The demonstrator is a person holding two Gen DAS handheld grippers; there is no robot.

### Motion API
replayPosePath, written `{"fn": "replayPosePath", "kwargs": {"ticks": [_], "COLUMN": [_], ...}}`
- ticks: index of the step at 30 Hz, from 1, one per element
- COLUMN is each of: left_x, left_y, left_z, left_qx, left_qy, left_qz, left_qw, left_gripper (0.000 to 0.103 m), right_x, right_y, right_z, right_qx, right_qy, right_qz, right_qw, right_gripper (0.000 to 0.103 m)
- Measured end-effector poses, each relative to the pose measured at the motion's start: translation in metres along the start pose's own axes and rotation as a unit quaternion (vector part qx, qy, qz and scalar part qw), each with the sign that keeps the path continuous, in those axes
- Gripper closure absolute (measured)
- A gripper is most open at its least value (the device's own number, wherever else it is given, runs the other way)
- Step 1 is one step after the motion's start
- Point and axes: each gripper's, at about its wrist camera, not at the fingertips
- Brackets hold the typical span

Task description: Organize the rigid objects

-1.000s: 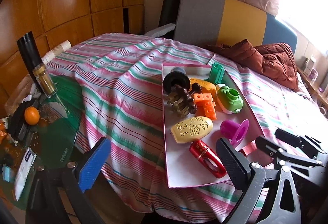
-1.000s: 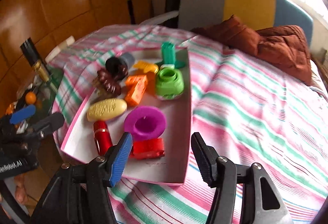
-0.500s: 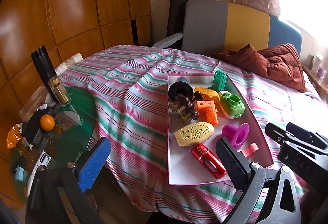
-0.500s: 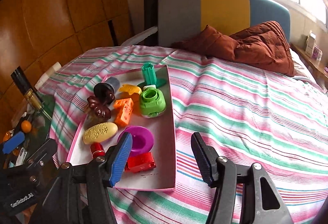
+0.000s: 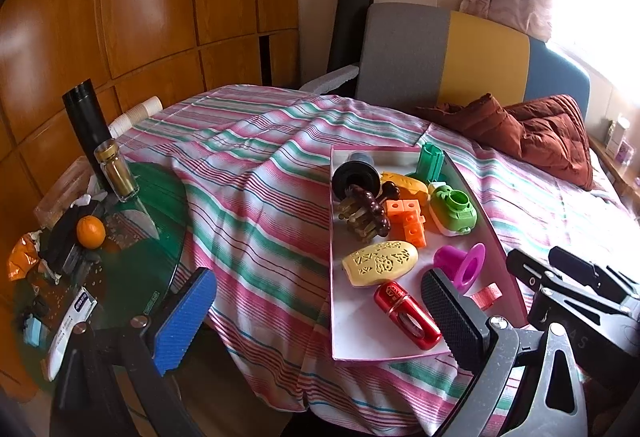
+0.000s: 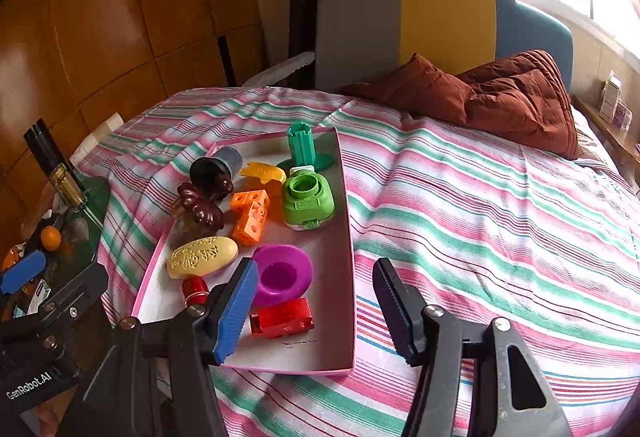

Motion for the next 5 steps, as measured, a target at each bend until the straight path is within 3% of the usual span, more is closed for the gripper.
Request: {"fn": "replayPosePath", "kwargs": {"ticks": [5], "left_x": [-0.0050], "left_y": [-0.0019], "left_z": [-0.0005], "left_qx": [-0.003], "left_qy": [0.010], "left_qz": [0.013], "left_qw": [0.9999], "left_gripper": [0.001], "right_x": [-0.0013], "right_y": [-0.0001], "right_z": [0.0011], "right_qx": [0.001], "right_qy": [0.004], "right_qz": [-0.002], "right_qw": [1.000], "right_gripper": [0.043]}}
Point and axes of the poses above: each gripper's, at about its wrist camera, not at the fingertips, and y roughly against the way its jaws point, x to its right, z to its underside, and after that the axes turned 1 degree about -y, right-handed
